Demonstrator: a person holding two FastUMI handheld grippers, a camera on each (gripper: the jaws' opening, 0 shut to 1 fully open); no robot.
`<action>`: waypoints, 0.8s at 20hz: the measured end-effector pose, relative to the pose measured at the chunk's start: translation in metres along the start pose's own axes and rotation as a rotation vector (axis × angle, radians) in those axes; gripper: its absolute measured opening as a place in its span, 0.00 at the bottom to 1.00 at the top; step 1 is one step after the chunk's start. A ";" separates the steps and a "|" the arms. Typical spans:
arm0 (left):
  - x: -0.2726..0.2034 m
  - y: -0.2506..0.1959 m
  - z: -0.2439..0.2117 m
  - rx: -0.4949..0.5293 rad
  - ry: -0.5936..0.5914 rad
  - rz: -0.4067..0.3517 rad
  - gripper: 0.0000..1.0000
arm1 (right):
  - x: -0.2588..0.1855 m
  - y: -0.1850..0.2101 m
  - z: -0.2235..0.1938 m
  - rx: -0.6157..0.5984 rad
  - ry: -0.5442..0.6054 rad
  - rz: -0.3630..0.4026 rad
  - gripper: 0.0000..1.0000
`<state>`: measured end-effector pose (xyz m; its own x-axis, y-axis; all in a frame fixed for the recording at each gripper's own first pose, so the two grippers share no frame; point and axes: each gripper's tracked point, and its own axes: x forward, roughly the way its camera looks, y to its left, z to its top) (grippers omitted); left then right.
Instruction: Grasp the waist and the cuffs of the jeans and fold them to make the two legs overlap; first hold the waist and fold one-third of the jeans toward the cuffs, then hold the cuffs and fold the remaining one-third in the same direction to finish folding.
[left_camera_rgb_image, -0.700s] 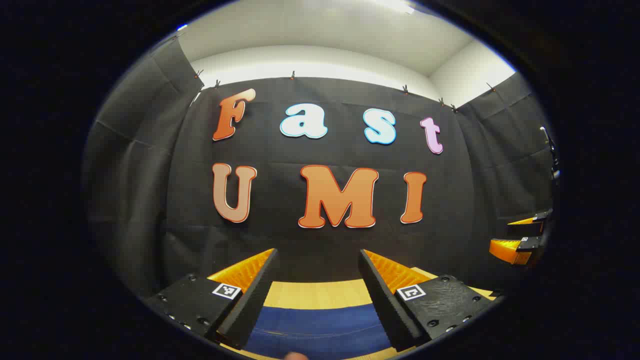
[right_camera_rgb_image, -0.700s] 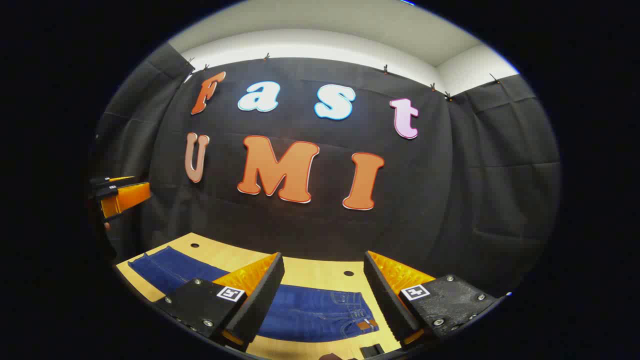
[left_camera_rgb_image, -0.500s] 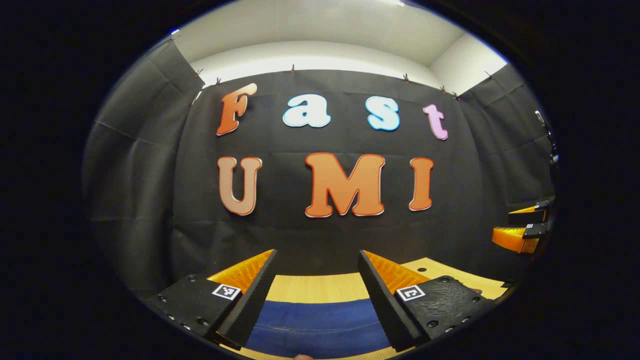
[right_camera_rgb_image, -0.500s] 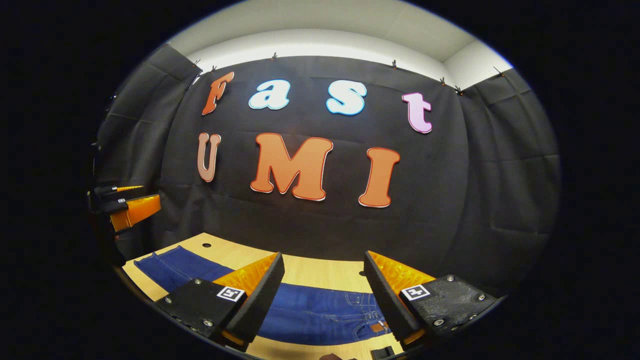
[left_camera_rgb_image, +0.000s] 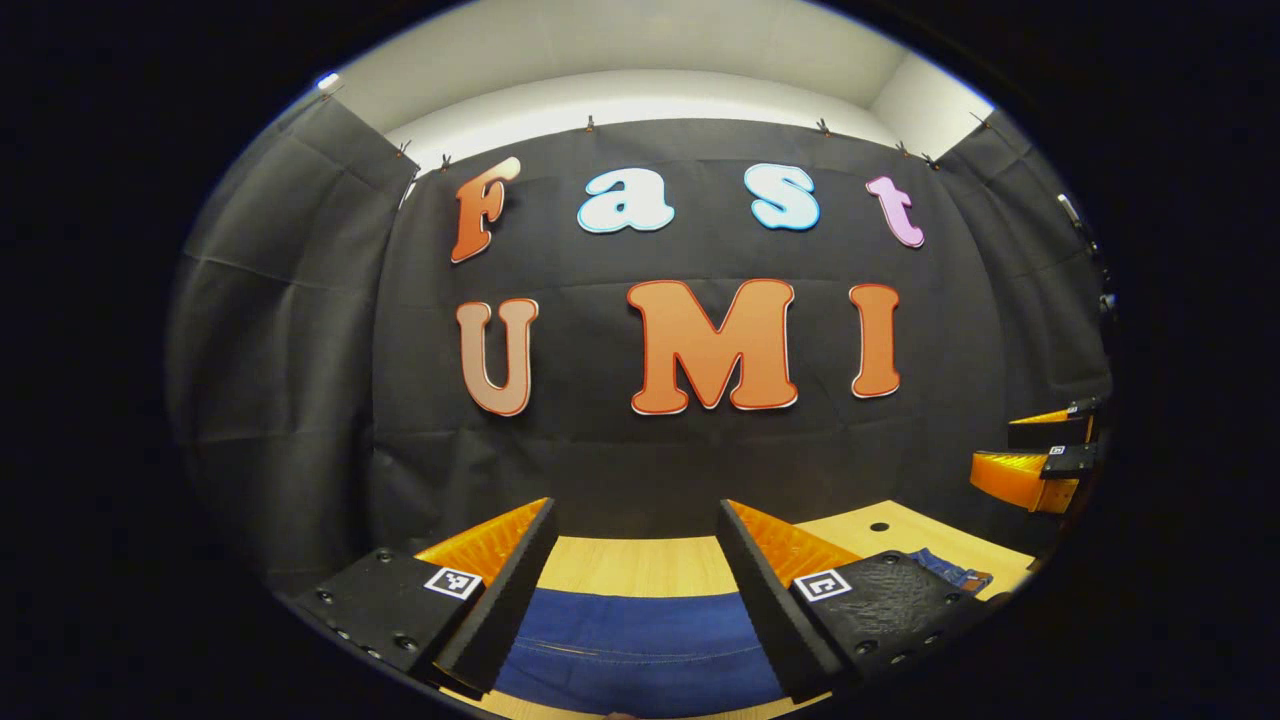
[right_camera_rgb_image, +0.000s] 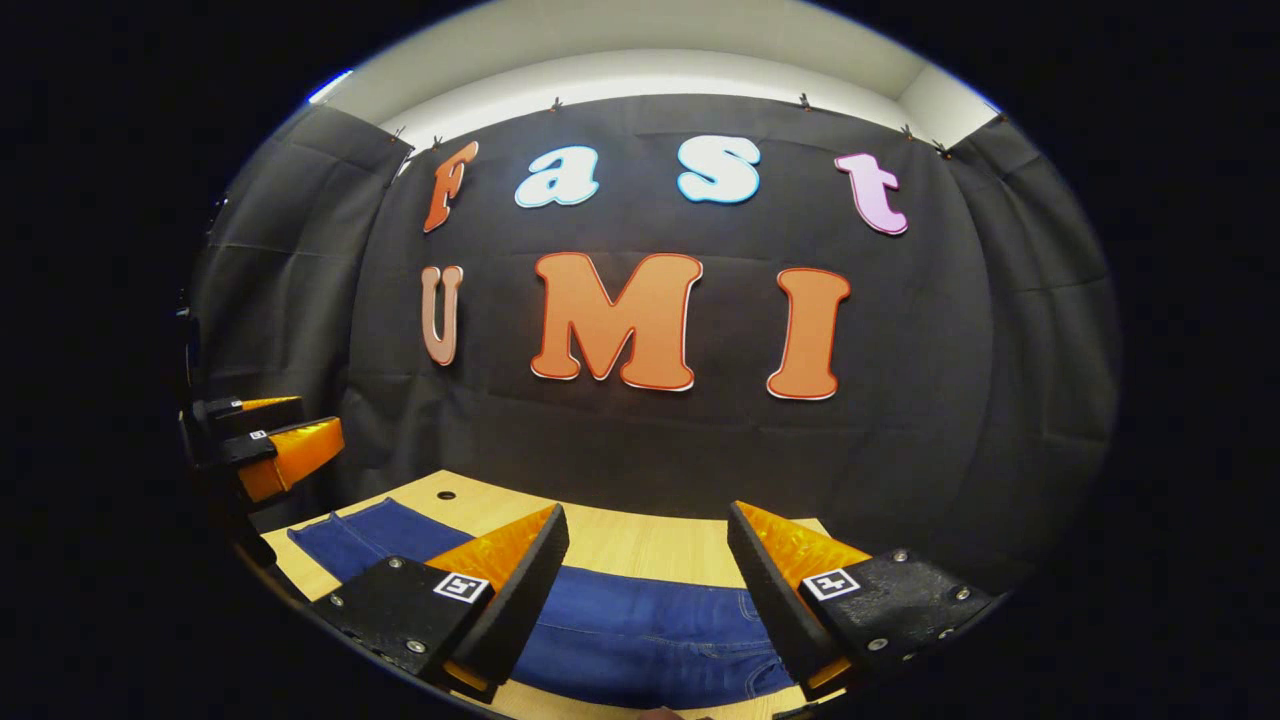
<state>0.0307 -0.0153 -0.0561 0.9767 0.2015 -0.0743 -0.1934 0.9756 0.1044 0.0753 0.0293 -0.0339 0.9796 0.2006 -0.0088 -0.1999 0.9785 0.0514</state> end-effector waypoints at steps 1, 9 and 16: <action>0.001 -0.002 0.001 0.008 0.000 0.012 0.97 | 0.005 -0.004 0.001 -0.014 -0.005 -0.002 0.98; 0.024 0.000 -0.003 0.038 -0.032 0.033 0.99 | 0.024 0.002 -0.003 0.073 -0.006 0.047 0.98; 0.056 0.029 -0.029 0.032 -0.008 -0.009 0.96 | 0.033 -0.011 -0.017 0.073 0.020 -0.099 0.93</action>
<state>0.0767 0.0262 -0.0858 0.9791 0.1917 -0.0678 -0.1814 0.9741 0.1353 0.1093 0.0257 -0.0520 0.9938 0.1044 -0.0377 -0.0991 0.9876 0.1221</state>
